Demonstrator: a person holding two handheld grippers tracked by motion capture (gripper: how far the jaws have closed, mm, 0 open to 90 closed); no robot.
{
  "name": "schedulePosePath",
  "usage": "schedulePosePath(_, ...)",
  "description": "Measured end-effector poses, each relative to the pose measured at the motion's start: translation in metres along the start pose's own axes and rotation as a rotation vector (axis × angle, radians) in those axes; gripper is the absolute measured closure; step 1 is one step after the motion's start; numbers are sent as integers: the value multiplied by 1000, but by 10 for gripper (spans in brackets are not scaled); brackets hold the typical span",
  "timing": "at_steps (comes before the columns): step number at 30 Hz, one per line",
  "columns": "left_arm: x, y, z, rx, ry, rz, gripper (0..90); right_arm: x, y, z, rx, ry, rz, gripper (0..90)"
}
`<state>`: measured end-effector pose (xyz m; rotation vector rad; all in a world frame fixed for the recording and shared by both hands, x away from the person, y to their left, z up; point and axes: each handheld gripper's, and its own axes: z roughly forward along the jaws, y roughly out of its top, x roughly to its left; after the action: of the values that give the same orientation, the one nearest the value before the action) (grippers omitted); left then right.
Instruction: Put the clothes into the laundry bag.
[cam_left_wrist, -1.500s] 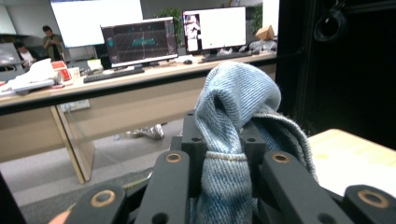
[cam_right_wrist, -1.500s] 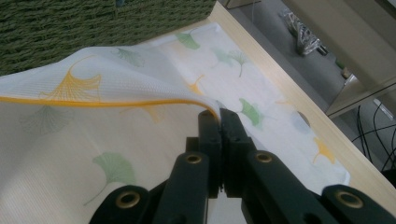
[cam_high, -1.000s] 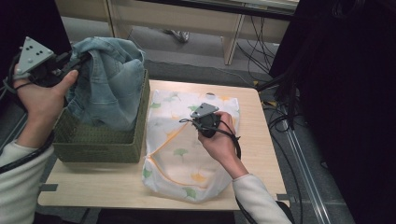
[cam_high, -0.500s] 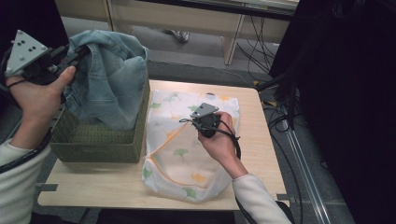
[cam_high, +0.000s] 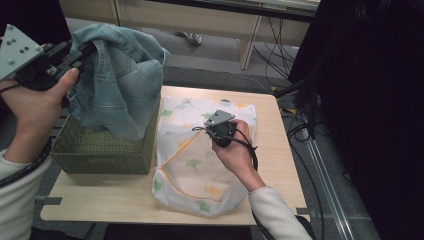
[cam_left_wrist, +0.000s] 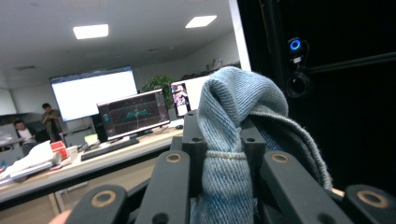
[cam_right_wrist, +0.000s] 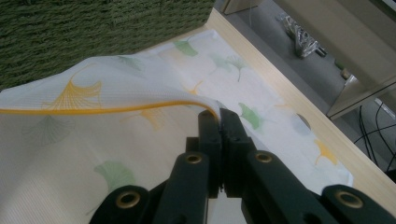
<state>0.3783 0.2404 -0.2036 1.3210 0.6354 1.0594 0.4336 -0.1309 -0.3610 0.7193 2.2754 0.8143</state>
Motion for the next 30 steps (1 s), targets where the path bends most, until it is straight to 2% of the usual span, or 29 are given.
schedulePosePath(6, -6, 9, -5, -27, -38, 0, 777, 0, 0, 0, -3, 3, 6, 899)
schedulePosePath(10, -12, 16, -8, -60, -82, 9, 777, -1, 0, 0, -7, 8, 3, 899)
schedulePosePath(11, -13, 17, -9, -63, -93, 11, 777, -1, 0, 0, -5, 7, 17, 899)
schedulePosePath(18, -21, 24, -12, -91, -201, -24, 778, -2, 0, 0, -12, 6, 17, 899)
schedulePosePath(21, -24, 24, -13, -95, -246, -46, 778, -1, -1, 0, -8, 11, 43, 899)
schedulePosePath(30, -36, 27, -29, -101, -380, -77, 778, -4, -1, -1, -18, 11, 41, 899)
